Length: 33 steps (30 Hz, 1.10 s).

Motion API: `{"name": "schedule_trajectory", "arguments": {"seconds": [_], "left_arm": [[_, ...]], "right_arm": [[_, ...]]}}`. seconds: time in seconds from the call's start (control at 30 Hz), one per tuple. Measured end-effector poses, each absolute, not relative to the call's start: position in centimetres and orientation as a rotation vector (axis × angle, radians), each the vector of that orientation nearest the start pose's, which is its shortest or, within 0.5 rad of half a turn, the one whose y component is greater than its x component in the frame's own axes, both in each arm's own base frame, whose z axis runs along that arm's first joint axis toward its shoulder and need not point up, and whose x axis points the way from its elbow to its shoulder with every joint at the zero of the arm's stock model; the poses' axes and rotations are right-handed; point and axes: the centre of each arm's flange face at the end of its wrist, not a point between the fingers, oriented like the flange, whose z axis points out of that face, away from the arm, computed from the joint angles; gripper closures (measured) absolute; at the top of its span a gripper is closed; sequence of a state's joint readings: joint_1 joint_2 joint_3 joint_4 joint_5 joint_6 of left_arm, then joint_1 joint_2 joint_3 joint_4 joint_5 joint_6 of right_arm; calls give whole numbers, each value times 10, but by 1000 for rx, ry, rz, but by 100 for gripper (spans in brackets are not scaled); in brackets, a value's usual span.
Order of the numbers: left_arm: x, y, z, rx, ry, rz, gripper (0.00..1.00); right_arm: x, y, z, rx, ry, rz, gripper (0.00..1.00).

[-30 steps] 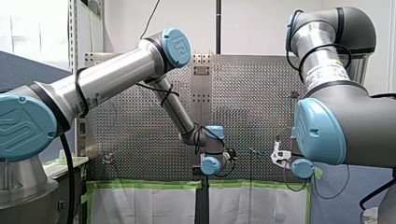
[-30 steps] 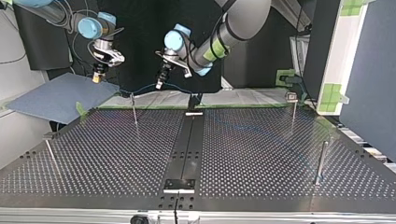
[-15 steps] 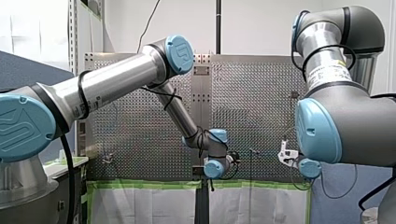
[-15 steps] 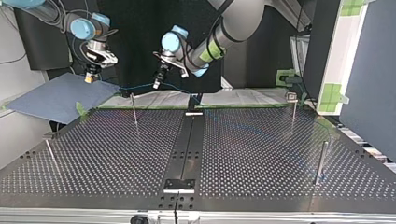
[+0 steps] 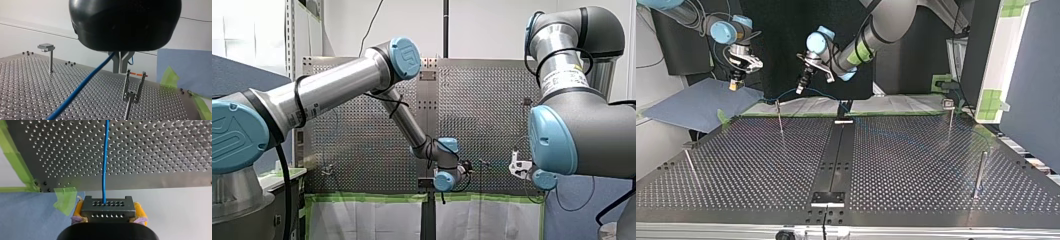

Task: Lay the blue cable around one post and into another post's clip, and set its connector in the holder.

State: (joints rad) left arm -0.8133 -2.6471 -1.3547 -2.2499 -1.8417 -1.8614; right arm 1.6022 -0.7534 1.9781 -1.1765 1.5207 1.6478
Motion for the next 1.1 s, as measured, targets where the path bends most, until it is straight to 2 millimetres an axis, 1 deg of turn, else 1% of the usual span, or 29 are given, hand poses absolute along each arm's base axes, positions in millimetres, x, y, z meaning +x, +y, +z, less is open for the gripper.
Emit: {"name": "schedule_trajectory", "arguments": {"seconds": [0.2, 0.33, 0.53, 0.83, 1.1], "left_arm": [[423, -610, -46, 202, 1575, -672, 100], [428, -614, -50, 192, 1560, -684, 100], [432, -615, -49, 184, 1550, -692, 100], [429, -620, -47, 187, 1543, -701, 100], [432, -631, -36, 182, 1524, -714, 100]], "right_arm": [[154, -530, -23, 1287, -1291, 1252, 100], [150, -530, -23, 1272, -1295, 1230, 100], [145, -538, -19, 1234, -1265, 1237, 100], [132, -555, -11, 1197, -1239, 1255, 100], [124, -568, -7, 1206, -1233, 1265, 100]]}}
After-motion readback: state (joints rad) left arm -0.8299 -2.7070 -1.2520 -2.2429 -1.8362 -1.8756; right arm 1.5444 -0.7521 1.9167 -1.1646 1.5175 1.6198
